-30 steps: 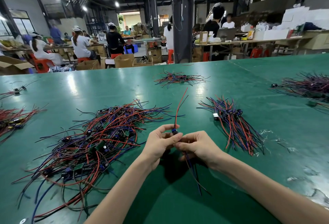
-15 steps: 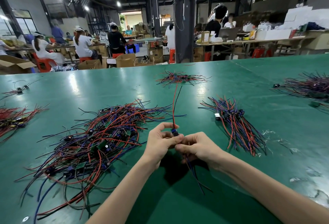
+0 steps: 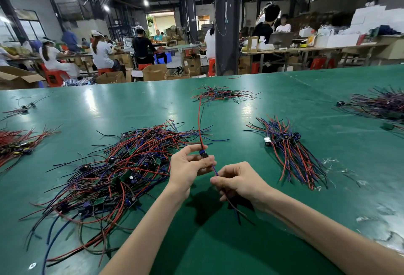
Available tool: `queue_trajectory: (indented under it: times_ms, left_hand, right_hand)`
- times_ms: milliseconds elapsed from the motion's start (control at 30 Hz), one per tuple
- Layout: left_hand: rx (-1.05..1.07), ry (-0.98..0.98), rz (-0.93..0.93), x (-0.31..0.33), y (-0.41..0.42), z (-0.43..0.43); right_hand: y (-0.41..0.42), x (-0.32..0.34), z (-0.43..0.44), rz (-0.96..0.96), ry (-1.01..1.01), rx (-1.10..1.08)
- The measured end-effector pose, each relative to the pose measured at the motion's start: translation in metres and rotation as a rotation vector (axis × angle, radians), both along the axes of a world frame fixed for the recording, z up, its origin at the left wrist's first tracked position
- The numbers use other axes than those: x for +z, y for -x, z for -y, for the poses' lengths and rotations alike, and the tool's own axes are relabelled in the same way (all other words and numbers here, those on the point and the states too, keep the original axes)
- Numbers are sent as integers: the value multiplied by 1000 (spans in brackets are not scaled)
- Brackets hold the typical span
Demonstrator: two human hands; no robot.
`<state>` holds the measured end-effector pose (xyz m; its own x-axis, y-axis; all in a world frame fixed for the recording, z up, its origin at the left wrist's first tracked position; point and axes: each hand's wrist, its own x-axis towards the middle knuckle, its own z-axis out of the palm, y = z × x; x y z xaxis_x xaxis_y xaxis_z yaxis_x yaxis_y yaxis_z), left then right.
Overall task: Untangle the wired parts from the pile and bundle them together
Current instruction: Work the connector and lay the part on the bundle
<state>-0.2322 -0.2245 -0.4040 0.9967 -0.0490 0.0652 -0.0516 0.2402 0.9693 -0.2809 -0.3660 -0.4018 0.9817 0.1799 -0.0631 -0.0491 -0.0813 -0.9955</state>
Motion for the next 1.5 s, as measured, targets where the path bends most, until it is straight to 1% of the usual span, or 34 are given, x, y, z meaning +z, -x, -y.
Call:
queue_trajectory:
  times_ms: [100, 167, 267, 367, 433, 600, 667, 767, 833, 933, 1067, 1267, 1333, 1400, 1500]
  left_hand:
    - [13, -2, -4, 0, -1, 0]
    - [68, 30, -19, 2, -5, -5]
    - [164, 119, -76, 5, -15, -20]
    - [208, 151, -88, 6, -18, -29]
    - [228, 147, -83, 5, -19, -29]
    - [223, 176, -78, 5, -20, -29]
    - [209, 199, -84, 5, -19, -28]
    - [199, 228, -92, 6, -17, -25]
    - [195, 240, -90, 7, -15, -23]
    - [174, 279, -90, 11, -11, -22]
    - [105, 329, -118, 18, -8, -23]
    - [-50, 453, -220, 24, -4, -22]
    - [-37, 495, -234, 25, -6, -23]
    - [18, 507, -218, 25, -10, -27]
    - [99, 453, -183, 22, -11, -27]
  right_hand:
    - [3, 3, 0, -1, 6, 8]
    - [7, 2, 1, -21, 21, 35]
    - [14, 2, -1, -55, 47, 133]
    - [17, 3, -5, -42, 77, 207]
    - [16, 5, -4, -22, 103, 216]
    - [12, 8, 3, -21, 89, 220]
    - [11, 10, 6, -62, 92, 243]
    - [7, 13, 11, -174, 139, 252]
    - [2, 14, 16, -281, 145, 188]
    - [-5, 15, 21, -448, 80, 80]
    - [-10, 16, 23, -509, 44, 17]
    - [-10, 17, 25, -431, 146, 37]
    - [-7, 17, 25, -344, 180, 79]
    - [-3, 18, 26, -227, 194, 151]
    - [2, 21, 24, -84, 194, 328]
